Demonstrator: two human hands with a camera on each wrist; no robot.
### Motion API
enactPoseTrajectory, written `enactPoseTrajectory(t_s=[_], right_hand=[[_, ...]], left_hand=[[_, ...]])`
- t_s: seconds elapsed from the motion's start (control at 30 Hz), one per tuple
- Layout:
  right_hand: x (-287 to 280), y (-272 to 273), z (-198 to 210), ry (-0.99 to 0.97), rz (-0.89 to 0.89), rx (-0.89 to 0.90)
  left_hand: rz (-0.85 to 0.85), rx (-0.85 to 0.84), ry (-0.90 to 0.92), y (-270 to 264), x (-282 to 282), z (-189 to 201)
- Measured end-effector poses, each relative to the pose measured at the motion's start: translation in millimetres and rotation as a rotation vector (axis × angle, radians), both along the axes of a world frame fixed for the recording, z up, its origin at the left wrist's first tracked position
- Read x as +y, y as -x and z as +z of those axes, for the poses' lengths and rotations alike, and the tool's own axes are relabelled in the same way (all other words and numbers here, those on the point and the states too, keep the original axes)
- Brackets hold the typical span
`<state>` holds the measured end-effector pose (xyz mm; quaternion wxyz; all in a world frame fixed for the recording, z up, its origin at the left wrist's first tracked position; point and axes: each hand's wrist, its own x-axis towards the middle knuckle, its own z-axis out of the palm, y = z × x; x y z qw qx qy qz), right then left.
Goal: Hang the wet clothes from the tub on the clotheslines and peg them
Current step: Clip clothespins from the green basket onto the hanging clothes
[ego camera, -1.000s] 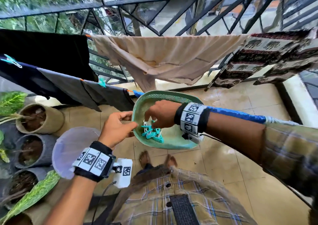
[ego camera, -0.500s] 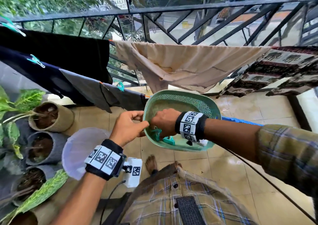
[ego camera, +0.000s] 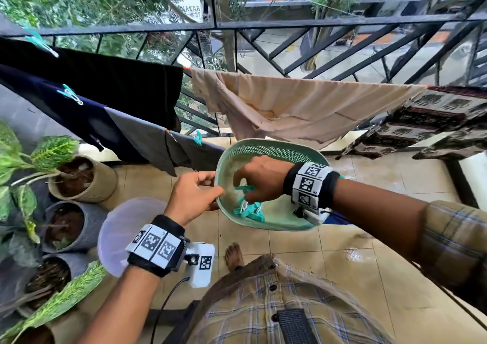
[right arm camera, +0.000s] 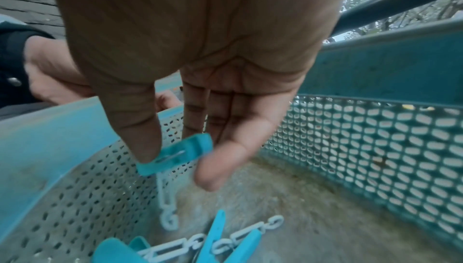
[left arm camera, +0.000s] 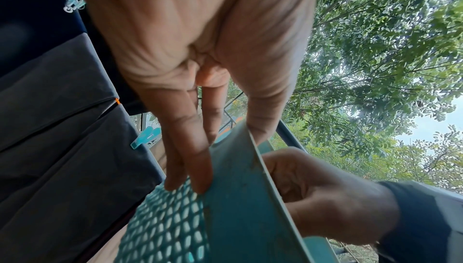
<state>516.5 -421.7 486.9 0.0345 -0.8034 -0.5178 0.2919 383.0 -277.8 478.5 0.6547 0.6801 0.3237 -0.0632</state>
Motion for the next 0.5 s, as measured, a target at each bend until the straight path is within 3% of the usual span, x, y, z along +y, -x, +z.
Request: enactPoseTrajectory(t_s=[0.27, 0.5], right_hand=[[17.4, 11.5, 3.8, 0.039, -0.013, 0.084], [29.5, 7.9, 11.2, -0.055, -0.065, 0.071]], left_hand=[[-0.032, -0.031, 0.018, -2.0, 16.9, 4.4], [-0.105, -0.039, -0.056, -7.6, 42.5, 4.5]])
